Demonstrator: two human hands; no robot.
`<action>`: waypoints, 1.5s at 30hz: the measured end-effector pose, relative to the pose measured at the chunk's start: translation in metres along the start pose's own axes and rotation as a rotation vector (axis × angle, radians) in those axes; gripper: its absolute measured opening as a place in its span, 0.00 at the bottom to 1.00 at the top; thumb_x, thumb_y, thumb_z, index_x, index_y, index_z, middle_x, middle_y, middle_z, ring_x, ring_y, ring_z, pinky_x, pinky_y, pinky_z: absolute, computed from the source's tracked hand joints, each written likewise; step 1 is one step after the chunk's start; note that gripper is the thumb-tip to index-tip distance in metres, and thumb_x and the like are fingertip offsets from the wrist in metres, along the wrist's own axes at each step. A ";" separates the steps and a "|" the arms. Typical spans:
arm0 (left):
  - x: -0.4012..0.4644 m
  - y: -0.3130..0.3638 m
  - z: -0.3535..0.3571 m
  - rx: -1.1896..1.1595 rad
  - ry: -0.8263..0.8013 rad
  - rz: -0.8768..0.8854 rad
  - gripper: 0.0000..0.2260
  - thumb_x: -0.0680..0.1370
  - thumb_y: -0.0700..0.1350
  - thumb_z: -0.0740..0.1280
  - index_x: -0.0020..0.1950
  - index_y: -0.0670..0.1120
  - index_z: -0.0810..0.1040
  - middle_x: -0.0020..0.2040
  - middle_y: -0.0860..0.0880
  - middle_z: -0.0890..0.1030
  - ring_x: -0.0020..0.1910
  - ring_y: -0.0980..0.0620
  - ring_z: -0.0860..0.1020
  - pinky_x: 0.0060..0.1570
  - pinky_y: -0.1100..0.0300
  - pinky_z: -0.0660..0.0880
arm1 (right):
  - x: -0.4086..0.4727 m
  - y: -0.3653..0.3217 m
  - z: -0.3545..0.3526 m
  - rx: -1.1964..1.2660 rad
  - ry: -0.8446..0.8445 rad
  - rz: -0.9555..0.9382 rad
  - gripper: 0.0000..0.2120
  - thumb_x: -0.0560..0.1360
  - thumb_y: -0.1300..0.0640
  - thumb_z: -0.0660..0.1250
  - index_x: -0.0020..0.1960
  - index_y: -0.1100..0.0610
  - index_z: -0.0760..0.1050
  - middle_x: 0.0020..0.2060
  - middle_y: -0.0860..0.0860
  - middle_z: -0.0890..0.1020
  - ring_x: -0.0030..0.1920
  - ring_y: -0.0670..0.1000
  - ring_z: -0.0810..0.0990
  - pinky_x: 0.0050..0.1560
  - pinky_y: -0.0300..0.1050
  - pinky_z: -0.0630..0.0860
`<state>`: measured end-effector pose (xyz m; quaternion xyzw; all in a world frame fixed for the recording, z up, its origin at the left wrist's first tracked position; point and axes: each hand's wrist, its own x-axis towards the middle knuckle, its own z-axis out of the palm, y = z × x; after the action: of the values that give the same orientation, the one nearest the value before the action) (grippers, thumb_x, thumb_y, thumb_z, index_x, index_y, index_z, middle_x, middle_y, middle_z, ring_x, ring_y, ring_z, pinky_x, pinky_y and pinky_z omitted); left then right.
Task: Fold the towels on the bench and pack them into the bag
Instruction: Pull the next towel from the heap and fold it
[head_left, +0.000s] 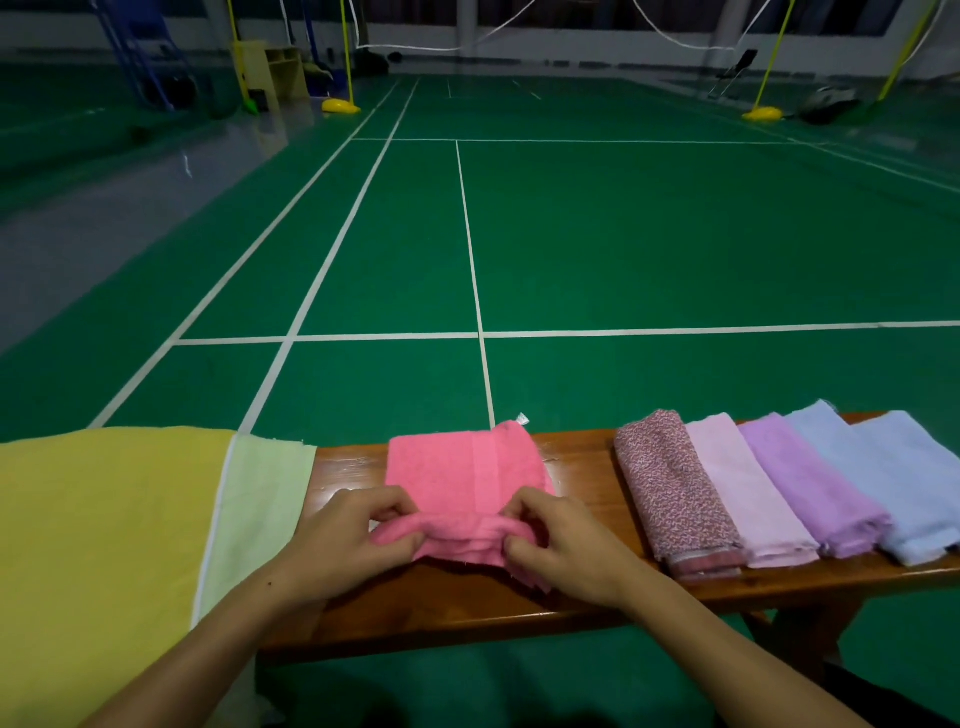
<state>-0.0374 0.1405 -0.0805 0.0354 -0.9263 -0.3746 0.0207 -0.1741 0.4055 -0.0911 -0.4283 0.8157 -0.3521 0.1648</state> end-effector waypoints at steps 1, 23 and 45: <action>-0.001 0.004 -0.002 -0.039 0.000 -0.016 0.09 0.76 0.60 0.71 0.50 0.56 0.83 0.47 0.58 0.85 0.45 0.57 0.83 0.51 0.50 0.81 | -0.001 -0.003 -0.002 0.038 0.001 0.023 0.06 0.76 0.49 0.67 0.50 0.50 0.76 0.39 0.51 0.85 0.37 0.48 0.82 0.40 0.50 0.78; -0.001 0.020 0.004 -0.350 -0.033 -0.213 0.17 0.72 0.43 0.82 0.59 0.51 0.86 0.56 0.53 0.87 0.54 0.56 0.84 0.56 0.53 0.82 | 0.001 -0.008 -0.021 1.110 -0.233 0.501 0.22 0.78 0.49 0.76 0.62 0.64 0.82 0.62 0.64 0.83 0.60 0.61 0.82 0.67 0.55 0.78; 0.032 -0.004 -0.014 -0.049 0.593 -0.236 0.19 0.80 0.54 0.73 0.70 0.51 0.78 0.65 0.52 0.82 0.61 0.52 0.81 0.62 0.48 0.79 | 0.032 0.022 -0.012 -0.187 0.633 0.317 0.17 0.82 0.48 0.67 0.67 0.55 0.79 0.60 0.51 0.84 0.59 0.53 0.83 0.62 0.55 0.80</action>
<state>-0.0679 0.1260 -0.0728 0.2496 -0.8602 -0.3698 0.2472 -0.2126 0.3931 -0.0972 -0.1794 0.9112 -0.3614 -0.0831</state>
